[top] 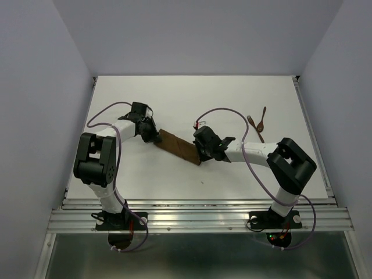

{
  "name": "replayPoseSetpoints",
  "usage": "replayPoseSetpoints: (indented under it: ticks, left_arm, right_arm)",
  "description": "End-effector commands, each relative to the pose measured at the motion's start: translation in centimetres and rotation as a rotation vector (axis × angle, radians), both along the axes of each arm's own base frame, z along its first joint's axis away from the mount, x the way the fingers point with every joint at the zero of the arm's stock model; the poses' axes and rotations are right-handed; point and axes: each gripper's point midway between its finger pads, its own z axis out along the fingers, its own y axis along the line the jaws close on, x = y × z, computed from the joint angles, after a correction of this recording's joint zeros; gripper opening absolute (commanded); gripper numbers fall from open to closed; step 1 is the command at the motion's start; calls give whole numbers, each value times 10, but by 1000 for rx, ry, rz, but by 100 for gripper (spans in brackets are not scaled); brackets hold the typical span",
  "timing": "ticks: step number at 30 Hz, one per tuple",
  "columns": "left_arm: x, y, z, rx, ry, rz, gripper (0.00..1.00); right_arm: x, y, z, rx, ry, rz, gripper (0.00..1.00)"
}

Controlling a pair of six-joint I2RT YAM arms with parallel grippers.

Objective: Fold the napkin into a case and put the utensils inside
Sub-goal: Move the smaller rectangle-folded napkin to the center of the board, then pick up the fork from the center of the board.

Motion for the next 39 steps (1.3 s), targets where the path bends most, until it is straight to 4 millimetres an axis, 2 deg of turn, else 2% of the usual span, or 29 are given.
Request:
replayPoseSetpoints:
  ticks: [1,3,4,6,7,8,10,11,12,15,16,17,18,20,22,23,24,27,28,30,35,39]
  left_arm:
    - [8,1,39,9,-85,-16,0]
    - [13,0,49,3,-109,-20,0]
    - [16,-1,61,-1,-134,-22,0]
    - [18,-1,72,-2,-159,-25,0]
    - [19,-1,82,-6,-182,-26,0]
    - [21,-1,87,-4,-196,-26,0]
    - [21,-1,98,-6,-221,-27,0]
    - [22,-1,104,-9,-233,-27,0]
    - [22,0,106,-8,-238,-27,0]
    - [20,-1,115,-13,-263,-36,0]
    - [19,-1,116,-15,-267,-41,0]
    - [18,-2,118,-16,-272,-46,0]
    - [17,-2,118,-20,-272,-52,0]
    - [15,-4,118,-25,-270,-62,0]
    - [14,-5,116,-28,-267,-67,0]
    - [13,-6,115,-29,-264,-70,0]
    - [12,-7,114,-33,-259,-75,0]
    - [9,-9,113,-35,-256,-85,0]
    - [8,-9,112,-35,-255,-86,0]
    - [7,-9,111,-31,-253,-87,0]
    - [5,-11,107,-32,-243,-94,0]
    - [6,-13,109,-33,-249,-95,0]
  right_arm:
    - [18,-41,-3,-220,-57,-72,2]
    - [25,-32,16,-173,-91,-77,5]
    - [31,-24,41,-115,-135,-83,8]
    - [40,-23,67,-70,-183,-108,20]
    - [46,-26,87,-42,-222,-131,27]
    - [54,-33,97,-23,-242,-164,31]
    - [68,-47,120,8,-283,-221,47]
    - [76,-60,122,6,-286,-257,52]
    - [92,-89,123,4,-287,-344,58]
    - [111,-147,114,-2,-236,-526,68]
    - [122,-184,111,14,-206,-621,69]
    - [125,-200,106,32,-179,-675,70]
    - [131,-230,101,38,-163,-749,71]
    - [137,-252,96,56,-142,-814,73]
    - [143,-268,81,50,-104,-848,73]
    - [150,-278,83,47,-107,-863,71]
    - [153,-284,70,-14,-90,-858,66]
    - [156,-294,61,-106,-63,-855,66]
    - [154,-302,49,-146,-35,-858,66]
    - [149,-306,36,-161,-3,-860,67]
    - [139,-295,11,-120,64,-783,81]
    - [133,-287,-5,-107,113,-738,84]
